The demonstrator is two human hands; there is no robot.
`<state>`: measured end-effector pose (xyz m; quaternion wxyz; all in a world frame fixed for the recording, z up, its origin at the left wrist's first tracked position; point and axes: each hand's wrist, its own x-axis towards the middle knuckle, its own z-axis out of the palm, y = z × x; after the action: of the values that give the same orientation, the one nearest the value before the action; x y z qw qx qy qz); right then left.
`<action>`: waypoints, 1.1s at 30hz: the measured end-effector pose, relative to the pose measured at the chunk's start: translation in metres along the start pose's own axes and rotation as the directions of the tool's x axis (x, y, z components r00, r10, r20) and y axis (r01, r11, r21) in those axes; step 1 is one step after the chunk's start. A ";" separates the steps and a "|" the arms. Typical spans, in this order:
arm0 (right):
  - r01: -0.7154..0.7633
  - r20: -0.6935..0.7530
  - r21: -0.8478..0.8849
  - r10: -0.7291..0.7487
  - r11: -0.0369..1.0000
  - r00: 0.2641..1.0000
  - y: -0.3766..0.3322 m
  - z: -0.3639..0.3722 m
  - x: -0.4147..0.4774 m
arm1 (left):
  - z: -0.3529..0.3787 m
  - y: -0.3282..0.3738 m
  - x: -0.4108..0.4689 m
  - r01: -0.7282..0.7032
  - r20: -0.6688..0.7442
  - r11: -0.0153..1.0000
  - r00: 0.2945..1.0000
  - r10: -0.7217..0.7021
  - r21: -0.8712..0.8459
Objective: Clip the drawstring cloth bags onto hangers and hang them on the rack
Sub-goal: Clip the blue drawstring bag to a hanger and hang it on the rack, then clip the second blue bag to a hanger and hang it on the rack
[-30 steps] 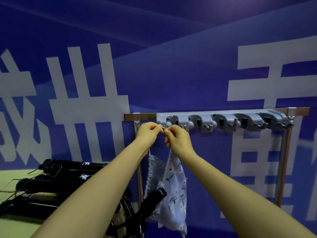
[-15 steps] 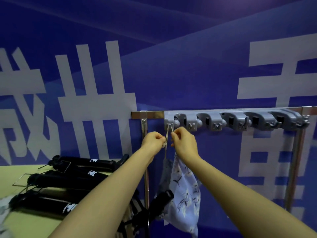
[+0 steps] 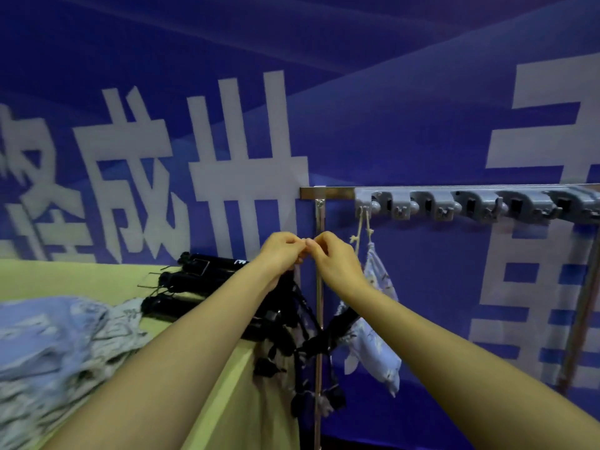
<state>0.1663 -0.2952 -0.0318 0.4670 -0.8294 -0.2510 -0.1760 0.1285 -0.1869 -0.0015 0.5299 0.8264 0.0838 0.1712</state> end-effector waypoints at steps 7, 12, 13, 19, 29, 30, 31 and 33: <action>0.096 0.179 0.098 -0.113 0.990 0.977 -0.082 0.061 -0.042 | -0.113 -0.038 -0.061 0.059 -0.192 0.998 0.980 -0.052 0.028; 0.131 0.317 0.153 -0.175 0.979 0.932 -0.128 0.120 -0.070 | -0.211 -0.091 -0.102 0.157 -0.433 0.965 0.900 -0.052 0.211; 0.129 0.340 0.152 -0.174 0.980 0.924 -0.134 0.133 -0.076 | -0.228 -0.102 -0.110 0.188 -0.461 0.950 0.886 -0.054 0.251; 0.139 0.470 0.046 -0.144 0.989 0.871 -0.150 0.197 -0.094 | -0.280 -0.154 -0.137 0.336 -0.483 0.870 0.865 -0.134 0.361; 0.029 0.567 -0.023 -0.012 0.999 0.824 -0.160 0.249 -0.088 | -0.263 -0.182 -0.129 0.285 -0.270 0.910 0.941 -0.205 0.301; 0.013 0.583 -0.021 0.002 1.000 0.813 -0.162 0.252 -0.087 | -0.262 -0.183 -0.127 0.276 -0.266 0.916 0.943 -0.200 0.291; -0.014 0.597 -0.005 0.015 1.000 0.802 -0.163 0.255 -0.086 | -0.262 -0.183 -0.127 0.262 -0.269 0.931 0.944 -0.192 0.255; -0.082 0.606 0.051 0.034 0.995 0.795 -0.168 0.259 -0.085 | -0.263 -0.182 -0.128 0.234 -0.283 0.965 0.940 -0.192 0.121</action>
<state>0.0150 -0.0194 -0.0912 0.3983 -0.8316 -0.3675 0.1213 -0.0799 0.0720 -0.0908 0.4640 0.8197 0.2570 0.2163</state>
